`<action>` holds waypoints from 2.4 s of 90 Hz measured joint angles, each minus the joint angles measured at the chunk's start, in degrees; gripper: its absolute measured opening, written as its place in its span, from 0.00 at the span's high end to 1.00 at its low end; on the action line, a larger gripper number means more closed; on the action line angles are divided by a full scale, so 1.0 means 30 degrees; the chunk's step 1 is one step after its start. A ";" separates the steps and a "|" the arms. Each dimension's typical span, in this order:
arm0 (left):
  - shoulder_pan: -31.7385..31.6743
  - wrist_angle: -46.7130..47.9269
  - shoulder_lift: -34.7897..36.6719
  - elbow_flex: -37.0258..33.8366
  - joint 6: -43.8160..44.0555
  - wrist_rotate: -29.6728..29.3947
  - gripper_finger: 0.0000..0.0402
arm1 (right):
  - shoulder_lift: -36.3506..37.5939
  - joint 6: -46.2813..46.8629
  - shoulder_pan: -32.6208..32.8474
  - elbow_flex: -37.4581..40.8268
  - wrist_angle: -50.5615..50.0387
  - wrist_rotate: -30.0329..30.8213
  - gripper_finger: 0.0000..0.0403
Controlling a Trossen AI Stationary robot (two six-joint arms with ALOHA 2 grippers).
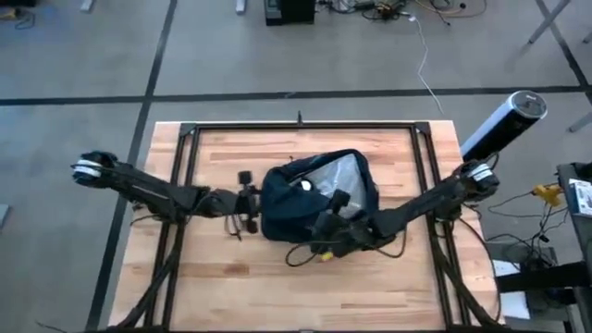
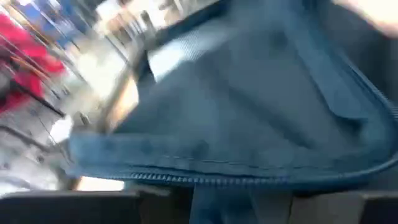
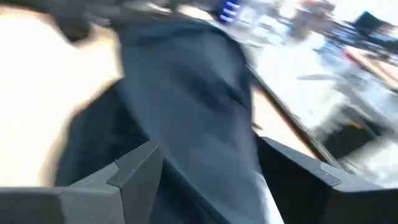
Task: Unpack backpack
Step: Close the blue backpack
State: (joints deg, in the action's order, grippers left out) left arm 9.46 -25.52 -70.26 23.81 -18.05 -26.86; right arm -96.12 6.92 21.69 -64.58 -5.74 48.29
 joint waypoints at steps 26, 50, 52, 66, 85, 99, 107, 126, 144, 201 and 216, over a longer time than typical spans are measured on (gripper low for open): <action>-0.1634 -0.3928 -0.3073 0.2573 -0.3237 0.1304 0.70 | -0.0460 -0.3652 -0.0976 -0.2352 0.0754 -0.2487 0.38; -0.4709 -0.3669 -0.7504 0.4064 -0.2171 0.2082 0.70 | -0.0830 -0.4673 -0.2722 -0.2943 -0.0606 -0.1097 0.42; -0.4677 -0.3697 -0.7699 0.4072 -0.2168 0.2105 0.70 | -0.0810 -0.4514 -0.2939 -0.2943 -0.0826 -0.1083 0.43; -0.4162 -0.3169 -0.7861 0.4014 -0.2168 0.2210 0.69 | -0.0509 -0.2389 -0.4696 -0.2878 -0.3678 -0.1340 0.46; -0.3502 -0.0778 -0.6101 0.3224 -0.1613 0.2166 0.70 | 0.0069 -0.1666 -0.6474 -0.2811 -0.6335 -0.3676 0.53; -0.3203 0.1266 -0.3805 0.1737 -0.0643 0.2161 0.70 | 0.0218 -0.0659 -0.7442 -0.2512 -0.8516 -0.3813 0.56; -0.3120 0.1460 -0.2239 0.0307 -0.0001 0.2293 0.70 | -0.0102 0.0383 -0.7920 -0.2224 -1.0018 -0.4412 0.57; -0.2876 0.1337 0.0714 -0.1848 0.1054 0.2822 0.70 | -0.0531 0.0904 -0.8247 -0.0985 -0.9851 -0.8252 0.58; -0.2477 0.1166 0.3279 -0.2948 0.1385 0.3273 0.69 | -0.0211 0.1158 -0.8246 -0.0429 -0.8427 -0.9761 0.56; -0.1807 0.3426 0.7341 -0.3222 0.1463 0.5656 0.70 | 0.0030 -0.0330 -1.2516 -0.0211 -0.3371 -1.6760 0.31; -0.1794 0.3566 0.7628 -0.3238 0.1640 0.5663 0.70 | 0.0035 -0.0522 -1.2532 -0.0167 -0.3042 -1.6765 0.29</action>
State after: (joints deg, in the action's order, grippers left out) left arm 4.08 -14.82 -47.37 14.10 -13.13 -9.87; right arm -96.01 5.35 -15.90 -65.08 -14.86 -2.01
